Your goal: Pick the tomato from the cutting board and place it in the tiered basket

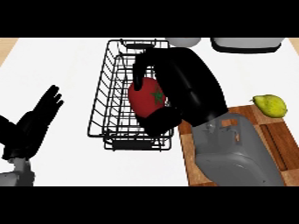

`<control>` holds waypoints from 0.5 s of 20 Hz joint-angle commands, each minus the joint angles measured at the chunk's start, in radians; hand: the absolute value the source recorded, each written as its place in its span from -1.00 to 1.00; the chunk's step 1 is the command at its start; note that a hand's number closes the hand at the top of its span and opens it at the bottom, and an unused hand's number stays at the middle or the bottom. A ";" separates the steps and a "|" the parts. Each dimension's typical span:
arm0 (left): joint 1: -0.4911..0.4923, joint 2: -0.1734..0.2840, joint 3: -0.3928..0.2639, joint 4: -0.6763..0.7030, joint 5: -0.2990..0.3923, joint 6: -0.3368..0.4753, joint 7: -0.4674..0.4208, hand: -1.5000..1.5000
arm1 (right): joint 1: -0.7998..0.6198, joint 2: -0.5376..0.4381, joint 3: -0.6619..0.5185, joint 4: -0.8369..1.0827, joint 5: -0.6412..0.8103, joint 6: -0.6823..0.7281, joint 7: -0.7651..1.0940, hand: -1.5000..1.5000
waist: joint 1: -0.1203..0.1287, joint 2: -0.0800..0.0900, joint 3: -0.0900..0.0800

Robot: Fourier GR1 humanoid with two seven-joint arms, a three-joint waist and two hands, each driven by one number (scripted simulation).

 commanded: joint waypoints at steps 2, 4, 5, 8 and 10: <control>0.055 -0.015 -0.006 -0.070 -0.009 -0.006 0.006 0.00 | 0.050 0.015 0.020 0.030 0.047 -0.005 -0.055 1.00 | -0.002 -0.001 0.001; -0.015 -0.028 -0.016 0.004 -0.030 0.011 0.015 0.00 | 0.000 0.015 0.003 0.163 0.074 -0.072 -0.136 1.00 | -0.002 0.001 0.000; -0.007 -0.012 0.005 -0.033 -0.008 0.003 0.049 0.00 | 0.022 0.015 0.087 0.132 0.094 -0.123 -0.081 1.00 | -0.001 0.000 0.000; -0.015 -0.024 0.006 -0.003 -0.009 -0.005 0.013 0.00 | -0.035 0.015 0.041 0.289 0.112 -0.214 -0.158 1.00 | 0.002 0.002 0.000; -0.052 0.005 0.038 0.099 -0.021 -0.030 -0.046 0.00 | -0.039 0.015 0.067 0.282 0.095 -0.227 -0.134 1.00 | -0.002 0.002 0.000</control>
